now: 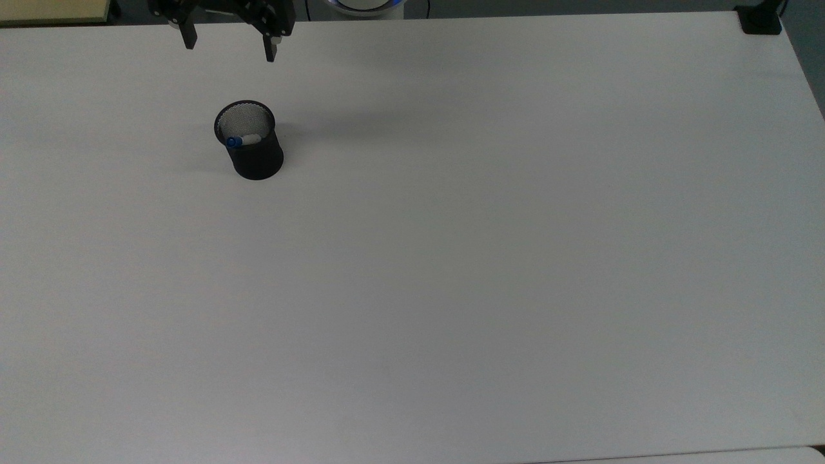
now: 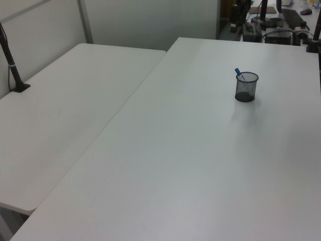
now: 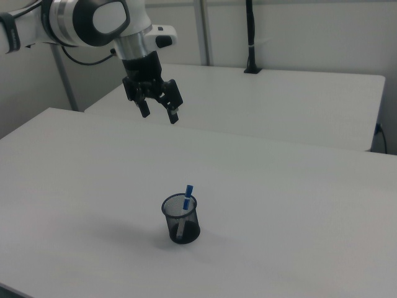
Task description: Remove the marker
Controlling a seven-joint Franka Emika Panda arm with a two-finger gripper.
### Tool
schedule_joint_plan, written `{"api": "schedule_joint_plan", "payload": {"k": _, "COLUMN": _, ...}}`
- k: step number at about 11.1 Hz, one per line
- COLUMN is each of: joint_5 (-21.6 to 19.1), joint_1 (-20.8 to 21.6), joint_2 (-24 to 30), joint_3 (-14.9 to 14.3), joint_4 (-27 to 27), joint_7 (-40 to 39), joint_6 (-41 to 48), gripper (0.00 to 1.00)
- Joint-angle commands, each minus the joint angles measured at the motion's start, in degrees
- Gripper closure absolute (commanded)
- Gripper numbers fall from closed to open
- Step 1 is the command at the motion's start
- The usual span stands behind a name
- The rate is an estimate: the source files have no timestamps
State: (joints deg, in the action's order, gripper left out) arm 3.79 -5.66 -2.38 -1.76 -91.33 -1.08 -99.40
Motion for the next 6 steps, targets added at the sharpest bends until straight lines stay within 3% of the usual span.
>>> {"api": "schedule_joint_plan", "payload": {"k": 1, "joint_5": -0.1, "joint_1": 0.0, "joint_2": 0.6, "joint_3": 0.0, "joint_4": 0.0, "joint_7": 0.5, "joint_6": 0.2, "gripper": 0.0}}
{"api": "schedule_joint_plan", "payload": {"k": 6, "joint_5": -0.4, "joint_1": 0.1, "joint_2": 0.3, "joint_3": 0.0, "joint_4": 0.0, "joint_7": 0.6, "joint_6": -0.2, "gripper": 0.0}}
